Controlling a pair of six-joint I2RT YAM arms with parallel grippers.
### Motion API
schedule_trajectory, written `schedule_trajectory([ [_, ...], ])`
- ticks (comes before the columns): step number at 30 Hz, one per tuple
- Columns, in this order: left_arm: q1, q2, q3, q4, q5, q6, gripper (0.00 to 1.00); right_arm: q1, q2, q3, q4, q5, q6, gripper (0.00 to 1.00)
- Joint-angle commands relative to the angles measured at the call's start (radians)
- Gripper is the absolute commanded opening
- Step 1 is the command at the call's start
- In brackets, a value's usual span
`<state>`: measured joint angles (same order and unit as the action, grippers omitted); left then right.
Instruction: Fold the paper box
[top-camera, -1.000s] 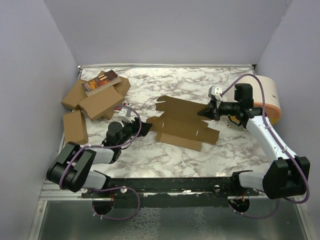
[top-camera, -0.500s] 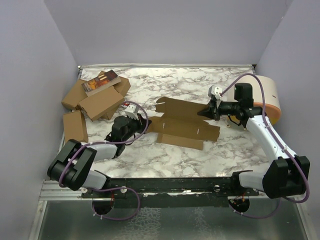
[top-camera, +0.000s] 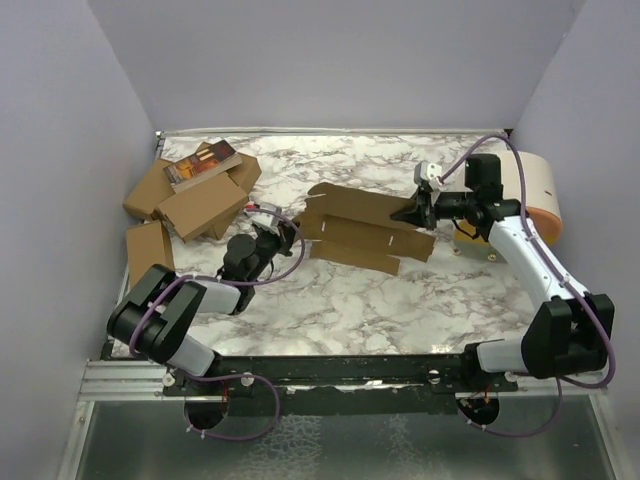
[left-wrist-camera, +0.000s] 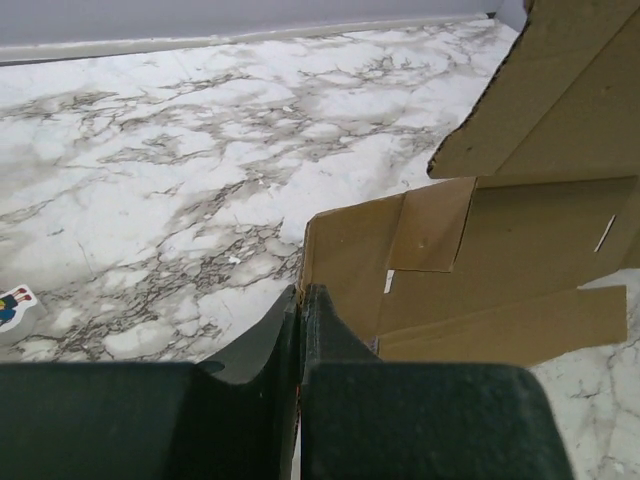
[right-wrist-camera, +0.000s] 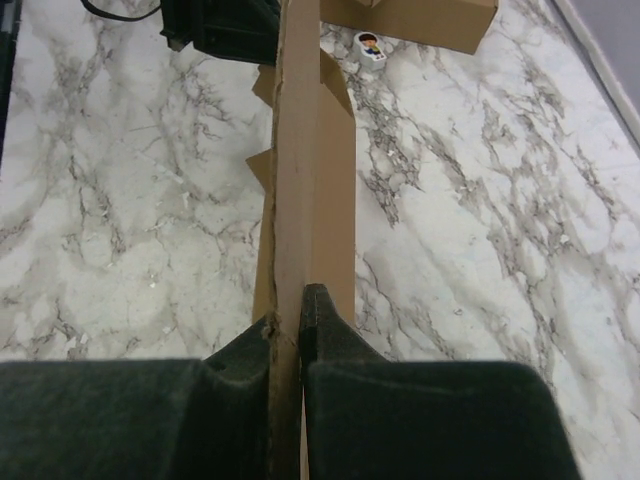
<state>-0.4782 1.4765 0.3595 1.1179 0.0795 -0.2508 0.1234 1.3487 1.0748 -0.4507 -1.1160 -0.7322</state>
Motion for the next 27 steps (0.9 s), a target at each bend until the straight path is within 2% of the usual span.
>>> schedule_trajectory([
  [1, -0.008, 0.057, -0.057, 0.244, -0.048, 0.088, 0.0, 0.005, 0.032, -0.029, -0.047, -0.078, -0.016, 0.01],
  [4, -0.012, 0.065, -0.09, 0.301, -0.05, 0.094, 0.0, 0.005, 0.057, -0.029, -0.053, -0.083, 0.02, 0.01],
  [9, -0.02, 0.054, -0.128, 0.324, -0.054, 0.11, 0.0, 0.004, 0.114, -0.003, -0.058, -0.055, 0.102, 0.01],
  [17, -0.029, 0.027, -0.185, 0.344, -0.039, 0.171, 0.0, 0.004, 0.192, 0.03, -0.133, -0.098, 0.149, 0.01],
  [27, -0.04, 0.024, -0.233, 0.38, -0.024, 0.173, 0.0, 0.004, 0.245, 0.029, -0.105, -0.041, 0.231, 0.01],
])
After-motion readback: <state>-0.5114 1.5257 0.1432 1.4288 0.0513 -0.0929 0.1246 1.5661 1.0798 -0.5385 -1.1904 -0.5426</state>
